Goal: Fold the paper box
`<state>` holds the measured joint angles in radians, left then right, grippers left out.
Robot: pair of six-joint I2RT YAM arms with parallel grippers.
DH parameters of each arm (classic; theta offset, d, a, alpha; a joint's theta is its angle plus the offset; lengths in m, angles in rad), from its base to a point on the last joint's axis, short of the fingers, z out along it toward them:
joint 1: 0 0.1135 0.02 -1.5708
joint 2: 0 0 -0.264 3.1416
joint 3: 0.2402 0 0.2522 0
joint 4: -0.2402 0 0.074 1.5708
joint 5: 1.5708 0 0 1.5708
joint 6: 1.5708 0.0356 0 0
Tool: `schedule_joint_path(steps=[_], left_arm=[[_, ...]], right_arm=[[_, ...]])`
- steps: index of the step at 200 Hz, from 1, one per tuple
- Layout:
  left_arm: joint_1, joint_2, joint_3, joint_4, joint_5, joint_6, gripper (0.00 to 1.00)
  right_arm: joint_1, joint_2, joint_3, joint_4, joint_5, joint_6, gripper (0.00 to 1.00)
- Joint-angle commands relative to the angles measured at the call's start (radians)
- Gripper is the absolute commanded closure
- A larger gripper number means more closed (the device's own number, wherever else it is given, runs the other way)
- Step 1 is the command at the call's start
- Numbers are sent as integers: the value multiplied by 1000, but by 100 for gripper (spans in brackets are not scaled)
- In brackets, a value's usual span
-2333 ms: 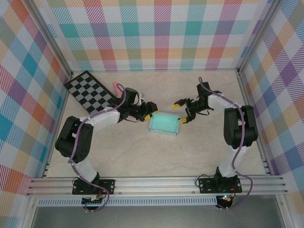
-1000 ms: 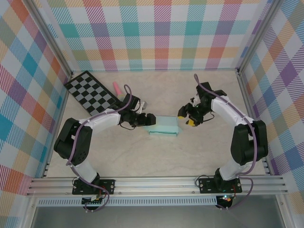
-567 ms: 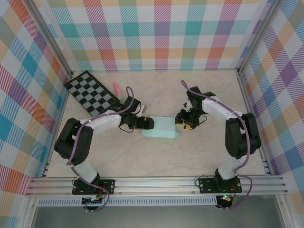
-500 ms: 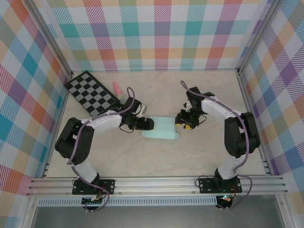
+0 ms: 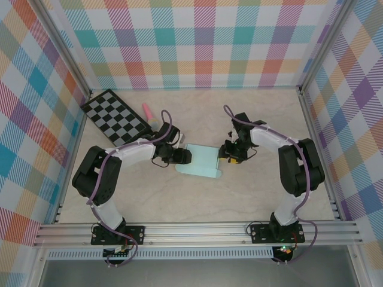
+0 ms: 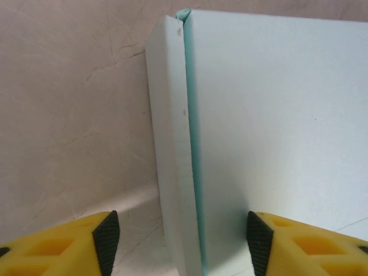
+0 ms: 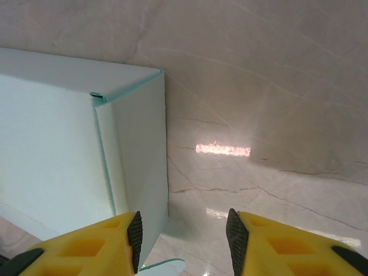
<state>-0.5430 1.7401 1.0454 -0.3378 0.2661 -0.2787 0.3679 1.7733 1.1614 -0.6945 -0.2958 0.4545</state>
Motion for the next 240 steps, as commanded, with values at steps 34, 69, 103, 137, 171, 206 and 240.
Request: schedule_joint_path(steps=[34, 69, 103, 137, 171, 206, 240], left_arm=[[-6, 25, 23, -110, -27, -11, 60], [-6, 19, 21, -106, -16, -8, 62], [0, 22, 27, -103, 40, -4, 66], [22, 24, 56, -134, 100, 5, 70], [50, 20, 67, -142, 137, 7, 70], [82, 33, 58, -102, 228, -24, 74], [110, 59, 35, -79, 265, -28, 80]], right_arm=[[-78, -103, -65, 94, -161, -1, 53], [-80, -112, -98, 97, -172, -33, 51], [-81, -120, -134, 145, -220, -13, 50], [-107, -129, -129, 154, -251, 1, 50], [-128, -138, -112, 138, -244, -12, 49], [-141, -140, -119, 160, -232, -15, 46], [-156, -108, -134, 211, -286, 10, 46]])
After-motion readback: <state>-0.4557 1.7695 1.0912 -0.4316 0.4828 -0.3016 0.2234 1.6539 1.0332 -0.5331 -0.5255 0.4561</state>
